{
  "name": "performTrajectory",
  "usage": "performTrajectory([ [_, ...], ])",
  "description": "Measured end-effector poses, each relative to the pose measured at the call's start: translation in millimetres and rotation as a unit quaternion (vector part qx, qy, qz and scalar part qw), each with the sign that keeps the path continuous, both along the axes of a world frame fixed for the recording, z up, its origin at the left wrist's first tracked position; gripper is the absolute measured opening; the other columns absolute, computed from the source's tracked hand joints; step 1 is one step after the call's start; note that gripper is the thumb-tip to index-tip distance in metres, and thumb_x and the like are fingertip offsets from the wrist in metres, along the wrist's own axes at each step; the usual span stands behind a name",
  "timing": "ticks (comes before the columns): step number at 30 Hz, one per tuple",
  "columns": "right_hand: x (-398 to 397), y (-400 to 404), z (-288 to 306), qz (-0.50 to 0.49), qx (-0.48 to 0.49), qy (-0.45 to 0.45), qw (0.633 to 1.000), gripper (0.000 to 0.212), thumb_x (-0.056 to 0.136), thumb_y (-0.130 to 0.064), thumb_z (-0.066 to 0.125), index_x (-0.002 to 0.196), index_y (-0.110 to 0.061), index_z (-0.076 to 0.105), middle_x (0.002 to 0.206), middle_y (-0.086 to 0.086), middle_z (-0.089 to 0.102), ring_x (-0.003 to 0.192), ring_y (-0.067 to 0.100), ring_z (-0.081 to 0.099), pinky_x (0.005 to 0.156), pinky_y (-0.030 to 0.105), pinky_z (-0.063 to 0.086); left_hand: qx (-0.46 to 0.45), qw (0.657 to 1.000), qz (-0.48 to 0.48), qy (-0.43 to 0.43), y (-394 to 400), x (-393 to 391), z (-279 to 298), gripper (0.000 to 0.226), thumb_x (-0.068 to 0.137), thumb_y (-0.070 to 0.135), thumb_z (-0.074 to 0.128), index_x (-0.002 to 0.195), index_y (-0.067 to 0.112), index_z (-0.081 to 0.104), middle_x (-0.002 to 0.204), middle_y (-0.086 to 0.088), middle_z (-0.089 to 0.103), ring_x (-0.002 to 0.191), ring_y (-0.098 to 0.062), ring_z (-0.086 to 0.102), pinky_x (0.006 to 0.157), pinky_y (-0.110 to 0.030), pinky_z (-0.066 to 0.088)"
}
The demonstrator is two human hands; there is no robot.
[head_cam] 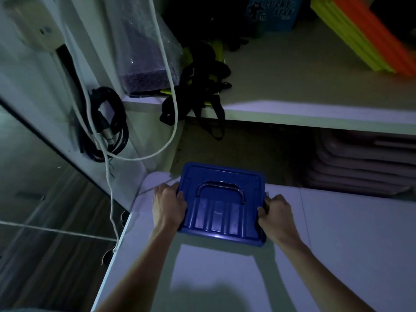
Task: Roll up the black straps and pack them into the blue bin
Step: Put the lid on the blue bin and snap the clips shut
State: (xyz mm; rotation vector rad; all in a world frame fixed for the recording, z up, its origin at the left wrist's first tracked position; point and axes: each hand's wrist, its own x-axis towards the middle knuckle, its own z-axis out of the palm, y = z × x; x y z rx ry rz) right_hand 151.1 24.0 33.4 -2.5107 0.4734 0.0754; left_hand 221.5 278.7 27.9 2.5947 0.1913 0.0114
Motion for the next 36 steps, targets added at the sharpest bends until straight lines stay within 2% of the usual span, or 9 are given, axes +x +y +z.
performTrajectory([
  [6, 1, 0, -4, 0.024, -0.019, -0.009, 0.999, 0.017, 0.091, -0.007, 0.058, 0.105, 0.0, 0.063, 0.09, 0.007, 0.044, 0.086, 0.036, 0.059, 0.076, 0.035, 0.049, 0.032, 0.999, 0.012, 0.013, -5, -2, -3, 0.035, 0.093, 0.012, 0.053, 0.126, 0.009, 0.062, 0.12, -0.017, 0.054, 0.118, -0.035, 0.043, 0.096, -0.048, 0.043],
  [9, 0, -1, -9, 0.008, -0.001, -0.027, 1.0, 0.022, 0.088, -0.007, 0.062, 0.11, -0.004, 0.062, 0.093, 0.006, 0.045, 0.094, 0.035, 0.057, 0.082, 0.037, 0.049, 0.017, 0.999, 0.002, -0.042, -20, -9, -1, 0.042, 0.092, 0.009, 0.054, 0.134, 0.01, 0.054, 0.125, -0.014, 0.049, 0.117, -0.032, 0.045, 0.097, -0.046, 0.043],
  [13, -1, -6, -17, -0.097, 0.082, -0.01, 0.992, 0.051, 0.088, -0.023, 0.068, 0.13, -0.004, 0.048, 0.119, 0.014, 0.049, 0.111, 0.031, 0.05, 0.095, 0.042, 0.047, 0.014, 0.982, -0.167, -0.087, -70, -23, -2, 0.048, 0.095, 0.022, 0.054, 0.143, 0.018, 0.048, 0.146, -0.011, 0.042, 0.134, -0.028, 0.041, 0.111, -0.044, 0.037],
  [16, -4, -13, -16, -0.146, 0.18, 0.037, 0.972, 0.023, 0.096, -0.025, 0.054, 0.105, -0.008, 0.065, 0.102, 0.012, 0.068, 0.095, 0.031, 0.064, 0.078, 0.034, 0.051, 0.084, 0.951, -0.296, -0.027, -107, -26, -13, 0.057, 0.1, 0.045, 0.037, 0.154, 0.034, 0.023, 0.166, -0.005, 0.01, 0.154, -0.028, 0.006, 0.124, -0.047, 0.013],
  [19, -8, -22, -16, -0.136, 0.231, 0.026, 0.963, 0.026, 0.094, -0.01, 0.045, 0.081, -0.006, 0.068, 0.082, 0.013, 0.071, 0.079, 0.035, 0.064, 0.062, 0.031, 0.043, 0.147, 0.935, -0.321, 0.007, -119, -25, -29, 0.062, 0.099, 0.058, 0.021, 0.156, 0.041, 0.003, 0.167, -0.002, -0.009, 0.154, -0.027, -0.011, 0.124, -0.05, 0.002],
  [25, -6, -30, -25, -0.159, 0.284, -0.03, 0.945, 0.019, 0.095, -0.006, 0.054, 0.091, -0.017, 0.068, 0.08, 0.004, 0.073, 0.074, 0.021, 0.07, 0.077, 0.043, 0.059, 0.172, 0.935, -0.309, 0.012, -121, -27, -36, 0.062, 0.097, 0.06, 0.009, 0.154, 0.044, -0.011, 0.165, 0.0, -0.017, 0.152, -0.025, -0.019, 0.124, -0.05, -0.002],
  [27, -3, -30, -27, -0.169, 0.325, -0.012, 0.931, 0.01, 0.095, -0.01, 0.059, 0.097, -0.013, 0.068, 0.083, 0.005, 0.072, 0.077, 0.023, 0.069, 0.08, 0.042, 0.059, 0.174, 0.935, -0.309, 0.012, -122, -27, -36, 0.062, 0.097, 0.06, 0.009, 0.153, 0.044, -0.012, 0.165, 0.0, -0.018, 0.152, -0.024, -0.02, 0.124, -0.05, -0.002],
  [30, 1, -29, -29, -0.154, 0.388, 0.038, 0.908, 0.019, 0.097, -0.011, 0.055, 0.091, -0.004, 0.072, 0.084, 0.009, 0.072, 0.079, 0.022, 0.063, 0.076, 0.035, 0.053, 0.17, 0.936, -0.307, 0.009, -122, -28, -37, 0.061, 0.098, 0.06, 0.009, 0.152, 0.045, -0.014, 0.165, 0.001, -0.02, 0.151, -0.023, -0.021, 0.124, -0.049, -0.005],
  [36, 10, -28, -25, -0.108, 0.419, 0.092, 0.897, 0.025, 0.103, -0.019, 0.046, 0.094, -0.006, 0.065, 0.096, 0.016, 0.071, 0.086, 0.025, 0.066, 0.084, 0.039, 0.054, 0.161, 0.94, -0.299, -0.003, -122, -29, -40, 0.061, 0.098, 0.06, 0.01, 0.153, 0.046, -0.012, 0.165, 0.001, -0.018, 0.152, -0.023, -0.021, 0.124, -0.049, -0.003],
])
